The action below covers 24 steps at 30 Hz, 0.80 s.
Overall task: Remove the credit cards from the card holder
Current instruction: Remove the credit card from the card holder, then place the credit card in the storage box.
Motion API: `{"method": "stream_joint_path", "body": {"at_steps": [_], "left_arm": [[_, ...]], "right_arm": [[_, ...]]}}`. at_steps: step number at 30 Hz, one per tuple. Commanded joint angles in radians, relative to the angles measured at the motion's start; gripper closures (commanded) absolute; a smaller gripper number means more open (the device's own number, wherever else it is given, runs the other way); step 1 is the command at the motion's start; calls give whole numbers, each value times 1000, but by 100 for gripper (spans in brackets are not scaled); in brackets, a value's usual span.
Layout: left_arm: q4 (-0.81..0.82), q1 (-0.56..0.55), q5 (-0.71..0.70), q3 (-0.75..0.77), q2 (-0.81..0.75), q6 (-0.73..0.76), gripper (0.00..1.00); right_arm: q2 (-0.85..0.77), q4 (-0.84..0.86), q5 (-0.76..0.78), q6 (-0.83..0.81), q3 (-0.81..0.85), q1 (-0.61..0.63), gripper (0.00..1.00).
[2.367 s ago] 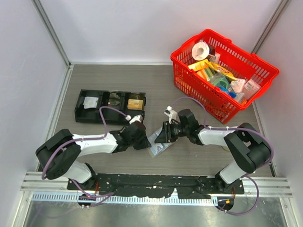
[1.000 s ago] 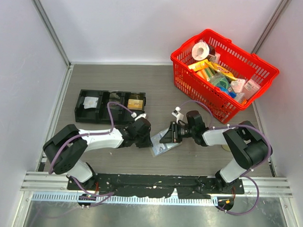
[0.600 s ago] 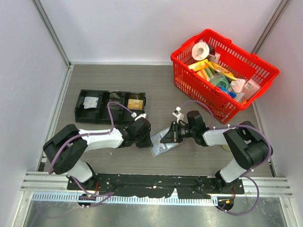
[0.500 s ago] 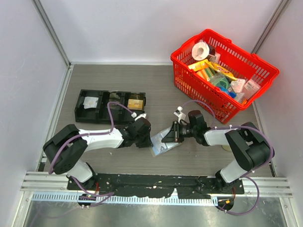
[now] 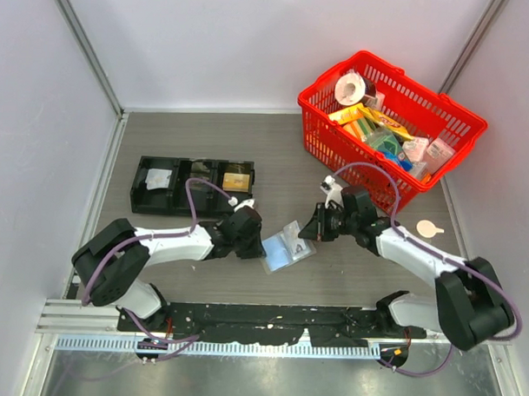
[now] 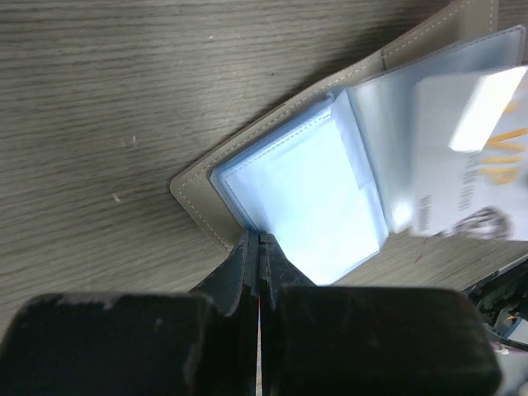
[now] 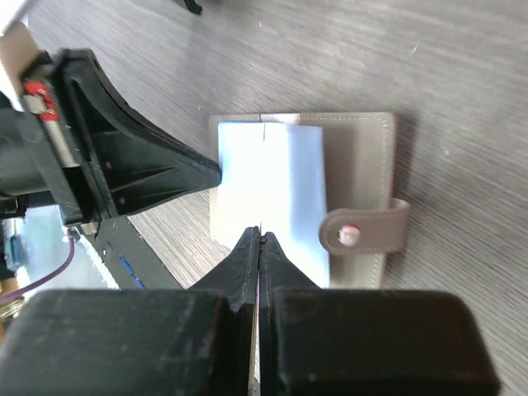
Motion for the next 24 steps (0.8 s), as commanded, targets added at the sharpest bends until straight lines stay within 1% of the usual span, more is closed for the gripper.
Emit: {"method": "stream_joint_path", "body": {"at_steps": [1, 2, 6, 7, 11, 13, 15, 16, 18, 20, 24], "left_arm": [[-88, -3, -37, -43, -64, 59, 99], [-83, -2, -37, -43, -88, 67, 95], [-71, 9, -29, -23, -197, 139, 65], [-72, 10, -28, -14, -232, 171, 58], [-68, 29, 0, 17, -370, 326, 25], [-68, 36, 47, 37, -429, 415, 15], [-66, 43, 104, 57, -476, 524, 8], [-68, 46, 137, 69, -492, 549, 6], [-83, 49, 203, 100, -513, 633, 5], [-94, 50, 257, 129, -527, 685, 4], [-69, 61, 368, 146, -541, 748, 4]], "right_arm": [[-143, -203, 139, -94, 99, -2, 99], [-152, -233, 145, -108, 120, -2, 99], [-216, -306, 98, -153, 183, -2, 99], [-233, -317, 84, -165, 191, -1, 99], [-282, -392, 24, -220, 252, -1, 99], [-304, -415, -52, -249, 284, 1, 99], [-327, -423, -132, -268, 298, -1, 99], [-336, -414, -151, -268, 301, 1, 99], [-367, -394, -221, -269, 304, 2, 99], [-396, -365, -273, -269, 298, 2, 99], [-440, -296, -379, -263, 278, 16, 99]]}}
